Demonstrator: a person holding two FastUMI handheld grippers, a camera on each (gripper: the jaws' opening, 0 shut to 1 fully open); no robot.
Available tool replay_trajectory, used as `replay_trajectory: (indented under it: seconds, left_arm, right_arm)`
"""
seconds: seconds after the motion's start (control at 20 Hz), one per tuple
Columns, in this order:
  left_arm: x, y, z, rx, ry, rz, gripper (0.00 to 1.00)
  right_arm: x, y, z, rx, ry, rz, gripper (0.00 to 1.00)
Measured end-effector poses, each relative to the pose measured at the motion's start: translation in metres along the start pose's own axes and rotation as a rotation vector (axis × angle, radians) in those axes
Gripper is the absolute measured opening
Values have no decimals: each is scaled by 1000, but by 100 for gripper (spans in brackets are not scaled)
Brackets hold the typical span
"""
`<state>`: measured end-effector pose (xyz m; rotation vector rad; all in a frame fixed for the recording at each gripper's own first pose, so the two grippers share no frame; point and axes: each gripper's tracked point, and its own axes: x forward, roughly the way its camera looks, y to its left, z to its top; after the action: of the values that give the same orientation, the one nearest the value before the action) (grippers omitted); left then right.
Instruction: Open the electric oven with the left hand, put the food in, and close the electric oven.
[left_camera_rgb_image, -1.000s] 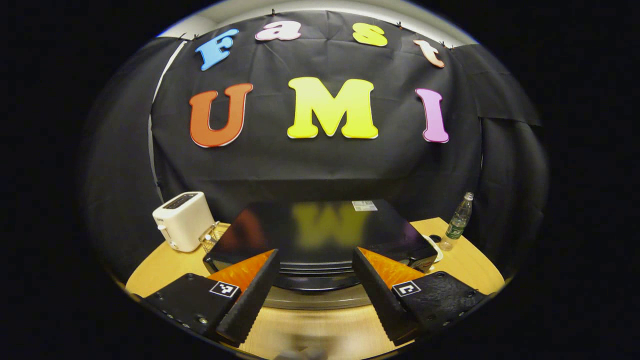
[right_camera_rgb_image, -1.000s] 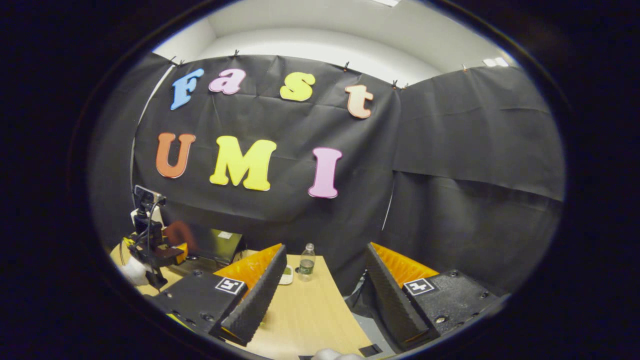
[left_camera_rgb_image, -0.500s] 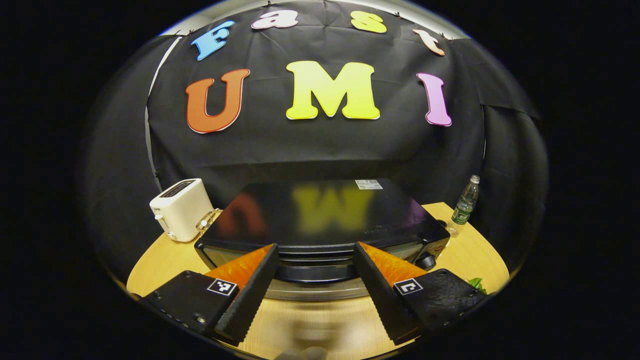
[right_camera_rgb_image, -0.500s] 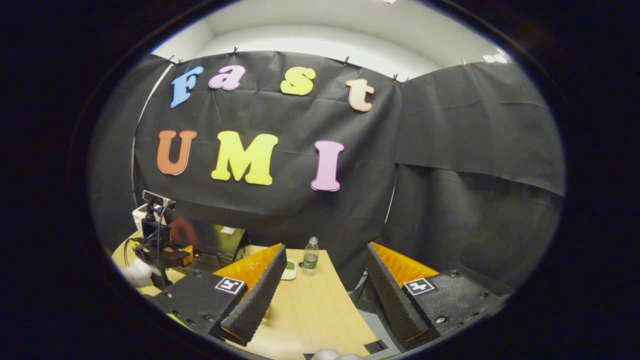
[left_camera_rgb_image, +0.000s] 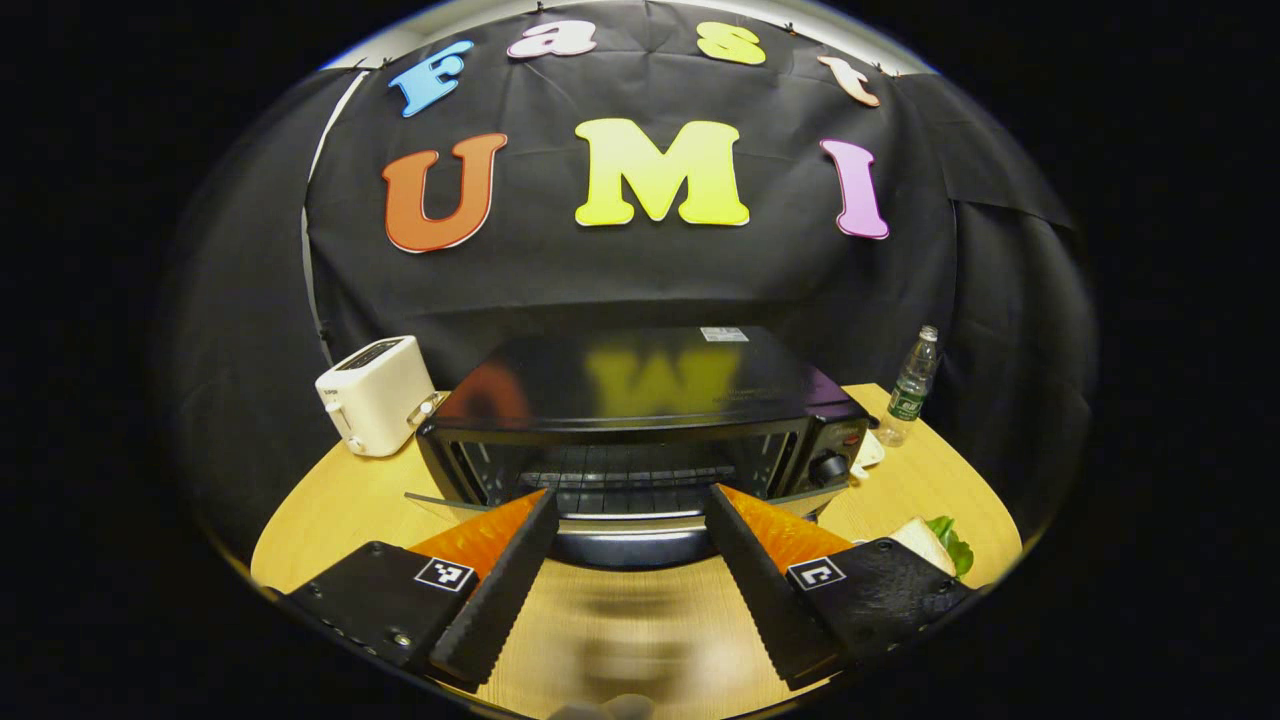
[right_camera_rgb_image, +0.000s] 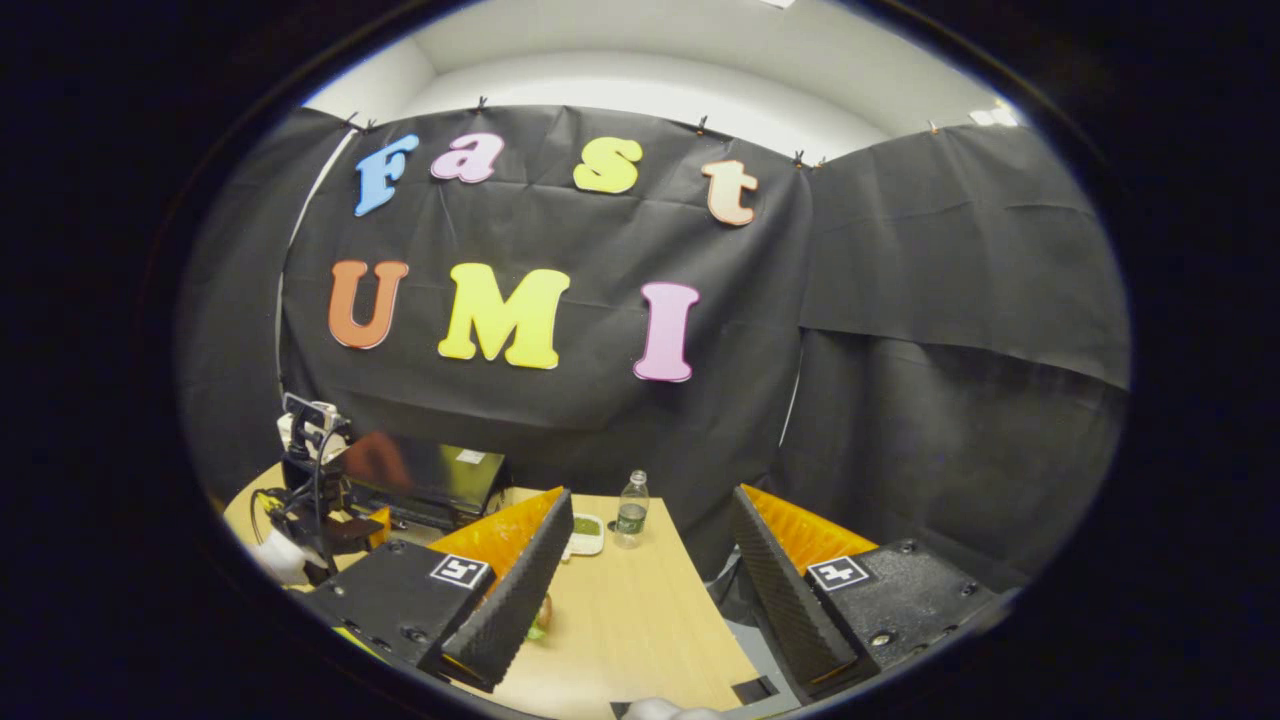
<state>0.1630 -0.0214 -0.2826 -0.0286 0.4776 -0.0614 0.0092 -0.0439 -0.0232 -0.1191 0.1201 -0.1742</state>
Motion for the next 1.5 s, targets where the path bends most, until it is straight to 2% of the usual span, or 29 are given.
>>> replay_trajectory:
  seconds: [0.05,0.1,0.15,0.2,0.25,0.3,0.45,0.5,0.55,0.6,0.65,0.7,0.75,0.8,0.95,1.0,1.1,1.15,1.2,1.25,1.3,1.35,1.4,1.45,1.5]
  left_arm:
    - [-5,0,-7,2,4,0,99]
    - [-9,0,-14,3,17,0,98]
    - [-13,0,-19,4,21,-1,98]
    - [-18,0,-26,4,33,-1,98]
    - [-22,-1,-33,5,39,-2,98]
    - [-26,-1,-41,3,50,-1,98]
    - [-35,0,-64,-2,87,-3,98]
    - [-36,-1,-71,-1,101,-3,98]
    - [-37,-1,-78,1,112,-3,98]
    - [-40,-1,-86,0,126,-3,98]
    - [-40,-2,-93,-1,140,-2,98]
    - [-42,-2,-101,-2,158,-2,98]
    - [-43,-3,-111,-7,179,-3,98]
    - [-43,-4,-121,-19,206,-2,98]
    - [-40,-2,-149,-26,265,-2,97]
    - [-39,-2,-157,-24,284,-3,96]
    - [-36,-2,-172,-17,323,-5,96]
    - [-36,-2,-175,-18,330,-5,96]
    - [-36,-2,-175,-10,323,-5,97]
    - [-36,-1,-175,0,319,-7,97]
    - [-36,-2,-174,3,316,-7,96]
    - [-37,-1,-172,3,309,-5,97]
    - [-39,1,-169,7,299,-3,97]
    - [-40,3,-169,19,290,-5,95]
    - [-43,7,-167,39,284,-2,100]
  right_arm:
    - [-3,0,0,-1,-3,2,100]
    - [-6,0,-1,-3,-2,3,95]
    - [-8,0,-4,-6,3,5,95]
    - [-10,1,-5,-6,4,8,100]
    - [-11,1,-7,-4,6,10,95]
    - [-12,1,-9,-4,10,12,100]
    - [-16,5,-13,3,18,18,100]
    - [-18,5,-12,2,15,16,95]
    - [-19,6,-12,1,13,19,100]
    - [-21,7,-13,0,14,23,95]
    - [-22,8,-15,-1,17,24,95]
    - [-23,7,-17,-5,20,23,100]
    - [-24,6,-20,-6,24,20,95]
    - [-25,6,-22,-4,32,18,100]
    - [-28,4,-23,3,34,14,100]
    - [-29,4,-23,3,36,13,95]
    - [-31,3,-27,-3,40,9,95]
    - [-31,2,-29,-6,46,5,95]
    - [-32,2,-31,-5,48,4,100]
    - [-32,2,-35,-6,57,4,95]
    - [-32,3,-38,-5,63,5,100]
    - [-31,2,-40,-1,70,5,95]
    - [-30,3,-41,8,75,10,100]
    - [-27,3,-43,18,76,13,100]
    - [-24,3,-45,20,77,12,95]
